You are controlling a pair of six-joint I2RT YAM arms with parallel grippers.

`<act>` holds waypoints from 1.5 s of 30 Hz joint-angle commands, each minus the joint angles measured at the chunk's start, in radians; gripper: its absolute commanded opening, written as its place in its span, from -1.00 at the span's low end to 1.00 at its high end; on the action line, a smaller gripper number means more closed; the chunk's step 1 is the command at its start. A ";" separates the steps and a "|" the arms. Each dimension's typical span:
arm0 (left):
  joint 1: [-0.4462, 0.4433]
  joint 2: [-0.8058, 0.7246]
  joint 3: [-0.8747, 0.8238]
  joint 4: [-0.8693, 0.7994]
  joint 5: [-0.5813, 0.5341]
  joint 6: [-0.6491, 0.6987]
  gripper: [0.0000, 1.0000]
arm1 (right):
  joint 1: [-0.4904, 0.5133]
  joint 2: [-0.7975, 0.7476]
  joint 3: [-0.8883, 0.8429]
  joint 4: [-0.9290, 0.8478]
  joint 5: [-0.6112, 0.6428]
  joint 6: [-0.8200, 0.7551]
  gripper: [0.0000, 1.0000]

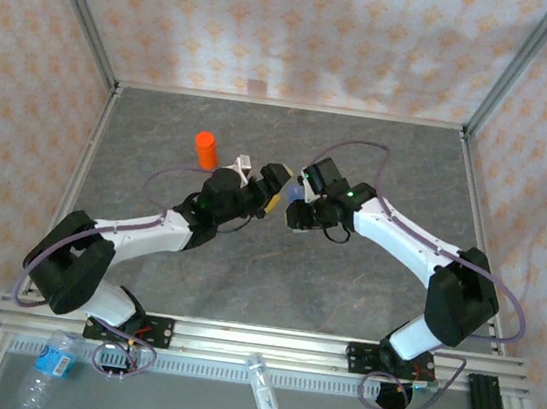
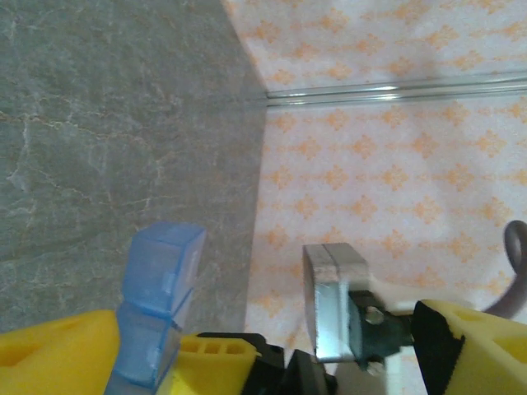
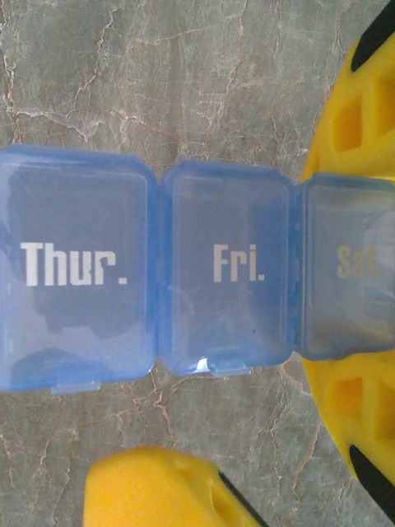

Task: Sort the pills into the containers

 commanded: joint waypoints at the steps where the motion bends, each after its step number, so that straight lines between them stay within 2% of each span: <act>1: -0.001 0.017 0.026 0.048 0.006 -0.001 0.85 | -0.006 -0.030 -0.007 0.011 0.006 0.014 -0.35; 45: -0.027 0.075 0.068 0.075 0.002 -0.007 0.84 | -0.005 -0.032 -0.017 0.012 0.005 0.016 -0.36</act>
